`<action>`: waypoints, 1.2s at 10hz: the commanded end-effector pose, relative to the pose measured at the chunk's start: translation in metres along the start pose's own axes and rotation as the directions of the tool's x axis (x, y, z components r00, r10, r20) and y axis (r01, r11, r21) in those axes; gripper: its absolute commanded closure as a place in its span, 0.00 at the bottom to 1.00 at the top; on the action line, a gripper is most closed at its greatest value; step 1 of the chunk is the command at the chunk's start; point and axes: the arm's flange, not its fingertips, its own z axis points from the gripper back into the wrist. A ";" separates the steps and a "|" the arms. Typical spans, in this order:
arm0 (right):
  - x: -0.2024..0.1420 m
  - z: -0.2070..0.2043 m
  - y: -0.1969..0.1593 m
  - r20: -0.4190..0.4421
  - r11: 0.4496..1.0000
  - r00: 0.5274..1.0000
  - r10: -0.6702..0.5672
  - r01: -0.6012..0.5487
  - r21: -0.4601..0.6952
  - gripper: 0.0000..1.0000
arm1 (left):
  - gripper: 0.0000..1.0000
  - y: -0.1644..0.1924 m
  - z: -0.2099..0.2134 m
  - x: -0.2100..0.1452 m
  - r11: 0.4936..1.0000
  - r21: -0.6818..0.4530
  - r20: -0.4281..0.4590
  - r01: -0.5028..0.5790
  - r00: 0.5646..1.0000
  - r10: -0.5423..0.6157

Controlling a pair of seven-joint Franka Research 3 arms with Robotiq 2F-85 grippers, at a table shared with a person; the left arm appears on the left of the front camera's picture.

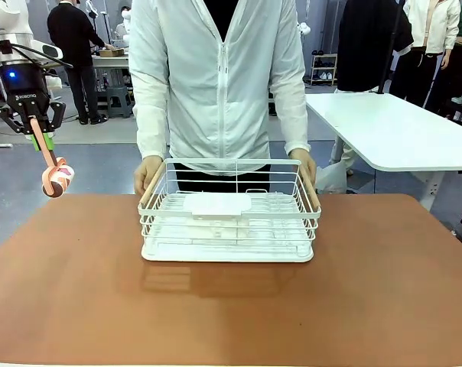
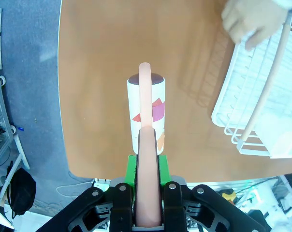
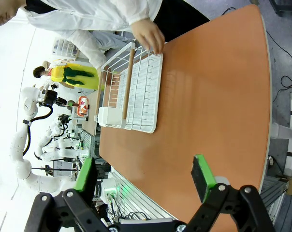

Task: Clean the table.
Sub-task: Place the Lint Roller down when the Dish drying rack is positioned in the middle of the table.

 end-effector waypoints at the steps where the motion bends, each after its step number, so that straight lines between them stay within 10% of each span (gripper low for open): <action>1: 0.000 0.000 0.004 -0.003 1.000 1.000 -0.002 0.002 -0.008 0.00 | 0.81 0.001 0.003 -0.001 1.000 0.013 -0.001 -0.001 1.000 0.001; 12: 0.000 0.000 0.004 -0.003 1.000 1.000 -0.002 0.002 -0.008 0.00 | 0.81 0.001 0.003 -0.001 1.000 0.013 -0.001 -0.001 1.000 0.001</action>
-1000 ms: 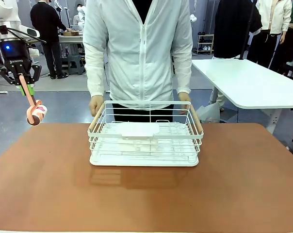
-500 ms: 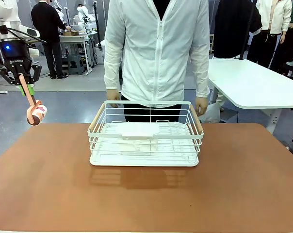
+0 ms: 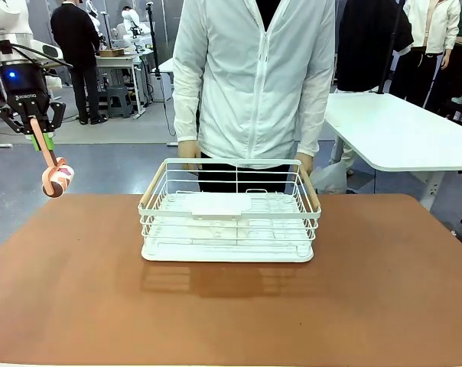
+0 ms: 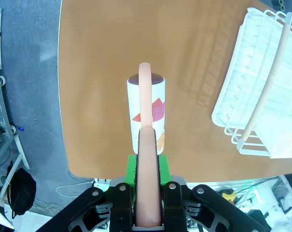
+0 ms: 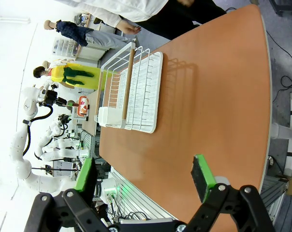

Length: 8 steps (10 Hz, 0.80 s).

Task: Clean the table.
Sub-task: Place the Lint Roller down when the Dish drying rack is positioned in the middle of the table.

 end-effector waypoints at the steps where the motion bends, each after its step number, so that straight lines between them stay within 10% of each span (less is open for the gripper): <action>1: 0.000 0.000 0.004 -0.003 1.000 1.000 -0.002 0.002 -0.008 0.00 | 0.81 0.001 0.003 -0.001 1.000 0.013 -0.001 -0.001 1.000 0.001; 4: 0.000 0.000 0.004 -0.003 1.000 1.000 -0.002 0.002 -0.008 0.00 | 0.81 0.000 0.000 0.000 1.000 0.000 0.000 0.000 1.000 0.000; 6: 0.000 0.000 0.004 -0.003 1.000 1.000 -0.002 0.002 -0.008 0.00 | 0.81 -0.024 -0.002 0.005 0.927 -0.136 -0.038 -0.350 0.937 0.348; 8: 0.000 0.000 0.004 -0.003 1.000 1.000 -0.002 0.002 -0.008 0.00 | 0.81 -0.051 -0.006 0.015 0.551 -0.238 -0.174 -0.800 0.593 0.786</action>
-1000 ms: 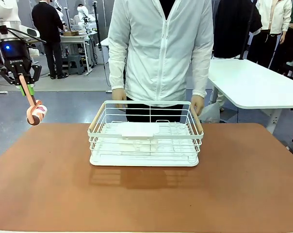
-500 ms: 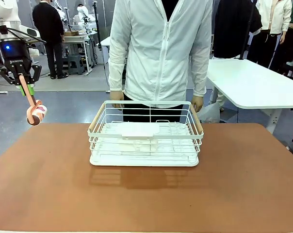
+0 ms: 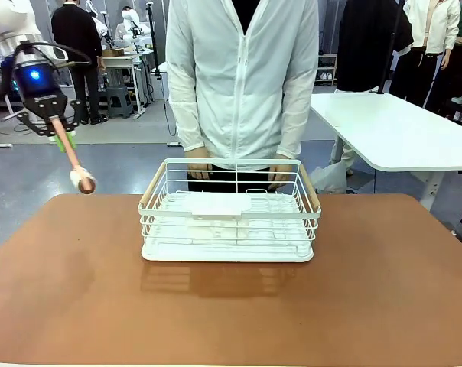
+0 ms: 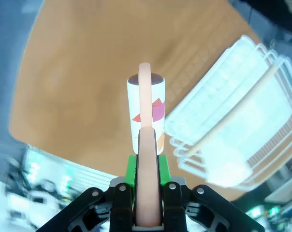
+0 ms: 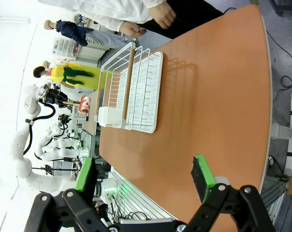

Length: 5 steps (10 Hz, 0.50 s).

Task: Clean the table.
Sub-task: Place the Lint Roller down when the Dish drying rack is positioned in the middle of the table.

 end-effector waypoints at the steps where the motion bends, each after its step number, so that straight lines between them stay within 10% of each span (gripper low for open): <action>1: -0.001 0.001 0.004 -0.003 1.000 1.000 -0.003 0.003 -0.008 0.00 | 0.81 -0.030 -0.009 -0.002 0.781 -0.189 0.010 -0.595 0.795 0.607; 4: -0.001 0.001 0.004 -0.003 1.000 1.000 -0.003 0.003 -0.008 0.00 | 0.81 -0.068 -0.029 0.016 0.486 -0.476 0.115 -0.733 0.495 0.861; 5: -0.001 0.001 0.004 -0.003 1.000 1.000 -0.003 0.003 -0.008 0.00 | 0.81 -0.072 -0.034 0.021 0.482 -0.504 0.147 -0.717 0.479 0.866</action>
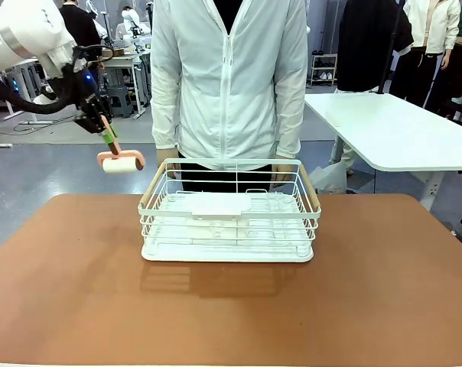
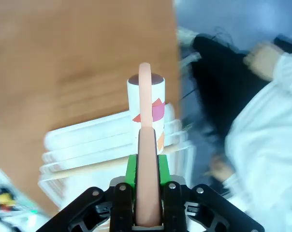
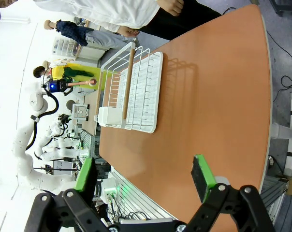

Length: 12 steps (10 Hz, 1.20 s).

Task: Clean the table.
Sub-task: Place the Lint Roller down when the Dish drying rack is positioned in the middle of the table.

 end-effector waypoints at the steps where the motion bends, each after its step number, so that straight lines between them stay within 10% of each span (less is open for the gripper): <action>1: -0.001 0.001 0.004 -0.002 1.000 1.000 -0.003 0.003 -0.008 0.00 | 0.81 0.005 -0.019 -0.001 0.971 -0.137 0.241 -0.194 0.945 0.223; 4: -0.001 0.001 0.004 -0.002 1.000 1.000 -0.003 0.003 -0.008 0.00 | 0.81 0.010 -0.027 0.003 0.992 -0.017 0.359 -0.125 0.925 0.123; 7: -0.001 0.001 0.004 -0.002 1.000 1.000 -0.003 0.003 -0.008 0.00 | 0.81 0.014 -0.024 0.004 0.995 0.059 0.297 -0.076 0.953 0.055; 12: -0.001 0.001 0.004 -0.002 1.000 1.000 -0.003 0.003 -0.008 0.00 | 0.81 0.010 -0.034 0.009 0.993 -0.017 0.344 -0.119 0.932 0.118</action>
